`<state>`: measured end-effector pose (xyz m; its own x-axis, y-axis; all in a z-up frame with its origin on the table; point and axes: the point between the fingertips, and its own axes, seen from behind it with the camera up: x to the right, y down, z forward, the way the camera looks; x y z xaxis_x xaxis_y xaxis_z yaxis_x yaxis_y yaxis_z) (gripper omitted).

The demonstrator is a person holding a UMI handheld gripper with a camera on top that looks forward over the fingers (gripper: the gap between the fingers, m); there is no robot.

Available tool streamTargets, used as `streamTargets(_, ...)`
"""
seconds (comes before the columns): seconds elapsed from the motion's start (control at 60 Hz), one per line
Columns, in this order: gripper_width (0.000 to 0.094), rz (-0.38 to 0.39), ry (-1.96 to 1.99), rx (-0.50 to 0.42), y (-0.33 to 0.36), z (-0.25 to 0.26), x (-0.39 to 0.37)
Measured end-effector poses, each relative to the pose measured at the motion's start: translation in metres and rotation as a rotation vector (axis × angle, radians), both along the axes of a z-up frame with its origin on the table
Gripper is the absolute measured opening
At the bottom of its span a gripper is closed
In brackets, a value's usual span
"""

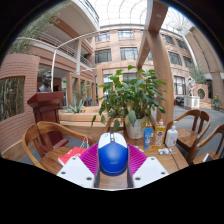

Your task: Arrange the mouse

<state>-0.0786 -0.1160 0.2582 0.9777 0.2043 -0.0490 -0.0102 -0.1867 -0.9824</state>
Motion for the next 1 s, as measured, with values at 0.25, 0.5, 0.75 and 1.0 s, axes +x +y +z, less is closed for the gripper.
streamTargets(0.25, 0.0372, -0.2, -0.1, -0.304, 0.023, -0.182, 0.152)
streamTargets(0.5, 0.0491, -0.207, -0.066, -0.528, 0.005, -0.275, 0.168)
streamTargets(0.75, 0.0848, -0.223, -0.108, -0.491, -0.023, -0.242, 0.171)
streamTargets(1.0, 0.0852, -0.242, -0.114, -0.389, -0.091, -0.151, 0.163)
